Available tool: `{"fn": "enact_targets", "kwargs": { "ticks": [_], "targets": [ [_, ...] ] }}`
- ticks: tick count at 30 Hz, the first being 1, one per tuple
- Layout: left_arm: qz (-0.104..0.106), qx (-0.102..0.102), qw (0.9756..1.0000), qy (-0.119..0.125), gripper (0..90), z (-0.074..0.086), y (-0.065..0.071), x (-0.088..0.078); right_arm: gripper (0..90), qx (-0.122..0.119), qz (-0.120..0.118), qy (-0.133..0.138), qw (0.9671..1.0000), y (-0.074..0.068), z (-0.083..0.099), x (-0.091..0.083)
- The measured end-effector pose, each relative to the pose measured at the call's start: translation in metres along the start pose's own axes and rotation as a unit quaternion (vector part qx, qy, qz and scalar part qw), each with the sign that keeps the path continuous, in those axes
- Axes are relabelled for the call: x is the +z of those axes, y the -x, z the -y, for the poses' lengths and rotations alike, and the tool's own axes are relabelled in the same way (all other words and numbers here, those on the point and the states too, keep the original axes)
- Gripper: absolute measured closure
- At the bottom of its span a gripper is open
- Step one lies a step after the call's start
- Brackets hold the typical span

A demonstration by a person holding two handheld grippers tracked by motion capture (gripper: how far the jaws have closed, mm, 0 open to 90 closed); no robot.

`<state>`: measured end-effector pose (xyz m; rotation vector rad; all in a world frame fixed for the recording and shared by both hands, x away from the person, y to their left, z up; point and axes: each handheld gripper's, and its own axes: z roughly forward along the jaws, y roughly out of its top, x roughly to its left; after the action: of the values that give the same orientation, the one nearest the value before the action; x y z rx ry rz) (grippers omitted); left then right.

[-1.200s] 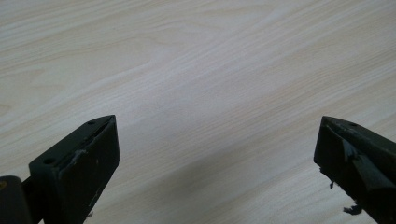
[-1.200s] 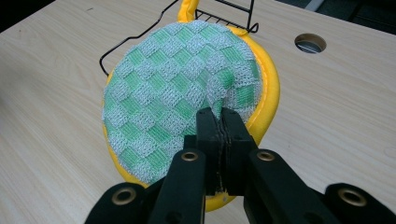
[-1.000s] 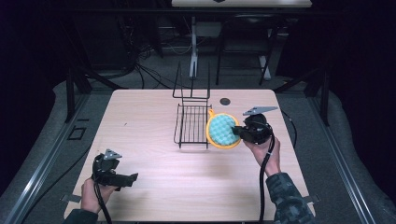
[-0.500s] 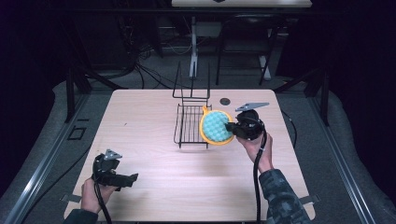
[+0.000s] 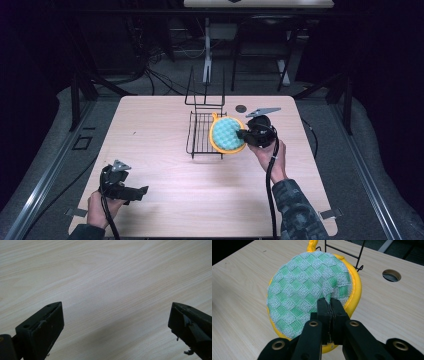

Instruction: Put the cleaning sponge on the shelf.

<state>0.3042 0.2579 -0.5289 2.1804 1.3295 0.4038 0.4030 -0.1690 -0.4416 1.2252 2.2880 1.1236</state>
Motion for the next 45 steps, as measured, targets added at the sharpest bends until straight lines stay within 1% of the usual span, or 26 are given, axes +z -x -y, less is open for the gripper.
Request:
{"fn": "enact_targets", "kwargs": {
  "ticks": [7,11,18,20,30,36,45],
  "targets": [
    [0.001,-0.001,1.0,0.0,0.4,0.0,0.0,0.0,88.0,0.007,0.0,-0.002,1.0,-0.002,-0.005,0.007],
    [0.001,0.0,1.0,0.0,0.4,0.0,0.0,0.0,88.0,0.004,0.002,-0.002,1.0,-0.005,-0.009,0.011],
    [0.001,0.0,1.0,0.003,0.4,0.0,-0.001,0.0,88.0,0.01,0.002,-0.001,0.9999,-0.009,-0.014,0.016],
    [0.001,-0.001,1.0,0.002,0.4,0.0,-0.001,0.0,87.9,0.008,0.002,0.001,1.0,-0.01,-0.015,0.018],
    [0.001,-0.001,1.0,0.002,0.4,0.0,0.0,0.0,88.0,0.021,0.002,0.003,0.9998,-0.016,-0.017,0.029],
    [0.001,0.001,1.0,0.002,0.5,0.0,0.0,0.0,88.0,0.029,0.007,-0.002,0.9996,-0.019,-0.018,0.039],
    [0.001,0.003,1.0,-0.001,0.5,0.0,0.0,0.0,88.0,0.043,0.012,-0.003,0.999,-0.019,-0.017,0.05]
  ]
}}
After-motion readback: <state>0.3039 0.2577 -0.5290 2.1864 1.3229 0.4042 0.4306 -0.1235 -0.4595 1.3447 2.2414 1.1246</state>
